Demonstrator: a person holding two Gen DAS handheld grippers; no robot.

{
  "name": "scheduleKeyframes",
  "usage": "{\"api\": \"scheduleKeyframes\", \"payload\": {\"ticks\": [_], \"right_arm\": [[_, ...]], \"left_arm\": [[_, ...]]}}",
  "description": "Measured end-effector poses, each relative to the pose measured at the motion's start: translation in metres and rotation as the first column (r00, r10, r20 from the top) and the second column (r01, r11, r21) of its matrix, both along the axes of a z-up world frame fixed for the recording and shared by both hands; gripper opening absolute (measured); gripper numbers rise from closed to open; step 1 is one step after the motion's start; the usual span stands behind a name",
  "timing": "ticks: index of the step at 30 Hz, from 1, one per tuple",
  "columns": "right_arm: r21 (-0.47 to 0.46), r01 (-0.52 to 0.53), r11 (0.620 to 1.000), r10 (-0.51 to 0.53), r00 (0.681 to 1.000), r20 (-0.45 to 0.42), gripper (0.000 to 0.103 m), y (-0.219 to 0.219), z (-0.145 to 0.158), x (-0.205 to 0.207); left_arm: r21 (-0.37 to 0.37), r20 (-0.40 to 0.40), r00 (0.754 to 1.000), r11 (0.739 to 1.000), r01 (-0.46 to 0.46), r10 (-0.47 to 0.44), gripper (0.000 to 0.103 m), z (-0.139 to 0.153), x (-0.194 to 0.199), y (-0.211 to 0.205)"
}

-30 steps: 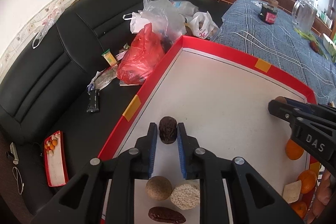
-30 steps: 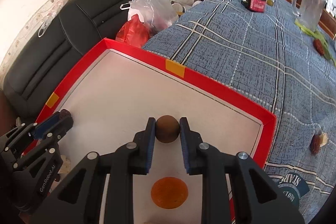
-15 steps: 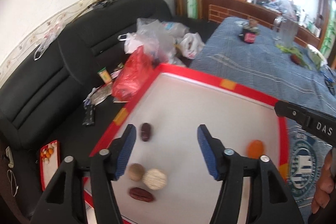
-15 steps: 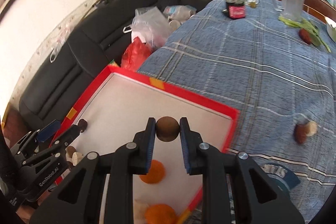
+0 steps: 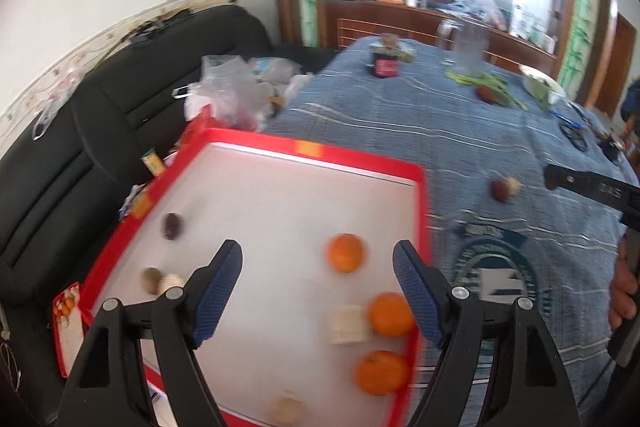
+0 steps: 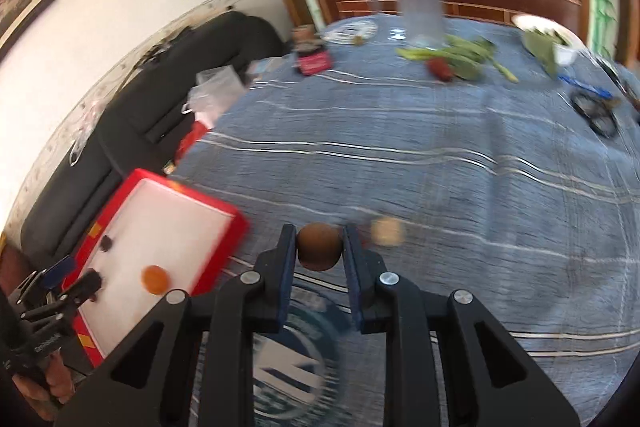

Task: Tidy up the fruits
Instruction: 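Open the left gripper to drop the red date into the tray, then move both tools back to the table while the right gripper keeps the brown fruit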

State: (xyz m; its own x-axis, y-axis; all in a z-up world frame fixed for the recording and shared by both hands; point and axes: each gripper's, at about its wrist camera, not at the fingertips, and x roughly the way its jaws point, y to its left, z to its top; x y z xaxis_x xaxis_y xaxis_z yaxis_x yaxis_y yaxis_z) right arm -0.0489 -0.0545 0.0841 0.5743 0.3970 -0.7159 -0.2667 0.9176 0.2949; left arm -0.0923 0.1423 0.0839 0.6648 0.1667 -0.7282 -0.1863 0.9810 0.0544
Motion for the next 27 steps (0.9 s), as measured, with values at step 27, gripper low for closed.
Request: {"api": "scheduleKeyframes", "payload": {"ticks": [27], "right_arm": [[0.207,0.271,0.94,-0.255,0.962,-0.098,0.026,-0.104,-0.032,0.018]], "left_arm": [[-0.025,-0.033,0.967,0.967,0.252,-0.253,0.056,-0.059,0.111,-0.146]]}}
